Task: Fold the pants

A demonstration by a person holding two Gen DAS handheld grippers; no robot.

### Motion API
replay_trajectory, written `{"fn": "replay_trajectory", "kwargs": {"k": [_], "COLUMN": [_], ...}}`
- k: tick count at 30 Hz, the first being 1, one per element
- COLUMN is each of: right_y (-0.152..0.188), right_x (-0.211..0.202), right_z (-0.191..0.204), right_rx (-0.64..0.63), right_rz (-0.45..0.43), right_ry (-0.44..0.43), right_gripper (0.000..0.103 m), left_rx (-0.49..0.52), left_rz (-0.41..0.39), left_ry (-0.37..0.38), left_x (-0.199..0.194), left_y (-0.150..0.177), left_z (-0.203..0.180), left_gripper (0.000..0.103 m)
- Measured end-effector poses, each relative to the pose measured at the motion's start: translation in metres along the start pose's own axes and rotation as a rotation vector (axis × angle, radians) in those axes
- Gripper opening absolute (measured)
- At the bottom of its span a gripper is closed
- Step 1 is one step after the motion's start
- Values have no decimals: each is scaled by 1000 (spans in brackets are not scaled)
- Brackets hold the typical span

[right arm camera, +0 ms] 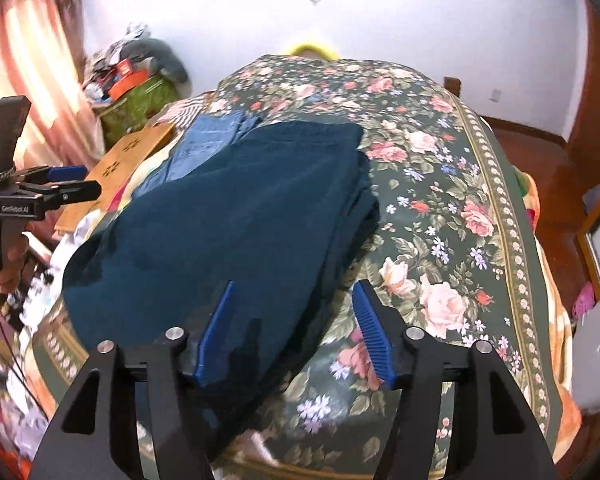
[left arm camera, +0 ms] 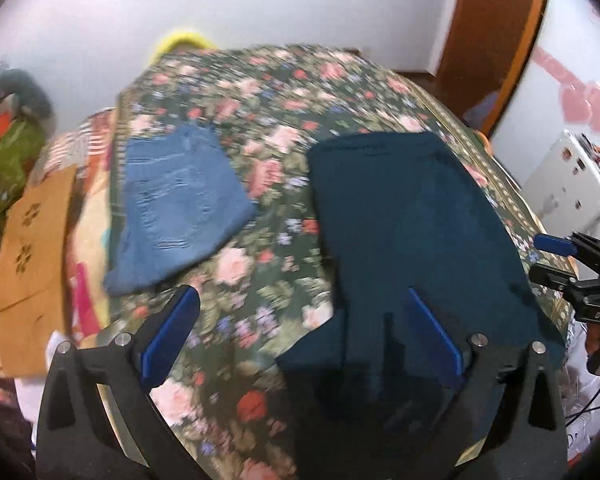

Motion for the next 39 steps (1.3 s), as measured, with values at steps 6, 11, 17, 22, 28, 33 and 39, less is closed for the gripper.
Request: {"fn": "replay_trajectory", "kwargs": {"k": [6, 11, 17, 22, 28, 33, 39], "right_y": [9, 17, 17, 12, 7, -4, -32], "right_x": [32, 50, 65, 76, 81, 64, 32], "right_z": [-10, -6, -2, 4, 10, 17, 33], "right_rx": [73, 129, 216, 234, 250, 198, 90], "right_rz": [67, 106, 130, 140, 130, 94, 0], "right_ry": [-75, -179, -321, -383, -394, -378, -322], "right_gripper": [58, 59, 67, 69, 57, 35, 32], "left_rx": [20, -6, -88, -112, -109, -40, 13], "left_rz": [176, 304, 418, 451, 398, 298, 164], "left_ry": [68, 181, 291, 327, 300, 268, 236], "left_x": [60, 87, 109, 124, 119, 91, 43], "left_y": [4, 17, 17, 9, 5, 1, -12], "left_z": [-23, -41, -58, -77, -77, -77, -71], "left_gripper": [103, 103, 103, 103, 80, 47, 40]}}
Point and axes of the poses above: each gripper's, at about its wrist camera, not at the fingertips, and x roughly the way its jaws point, z to its left, y to its underside, the point moved 9 cm from there along x, roughly the way its jaws point, and after that the axes turned 8 degrees about -x, right-handed, at the moved point
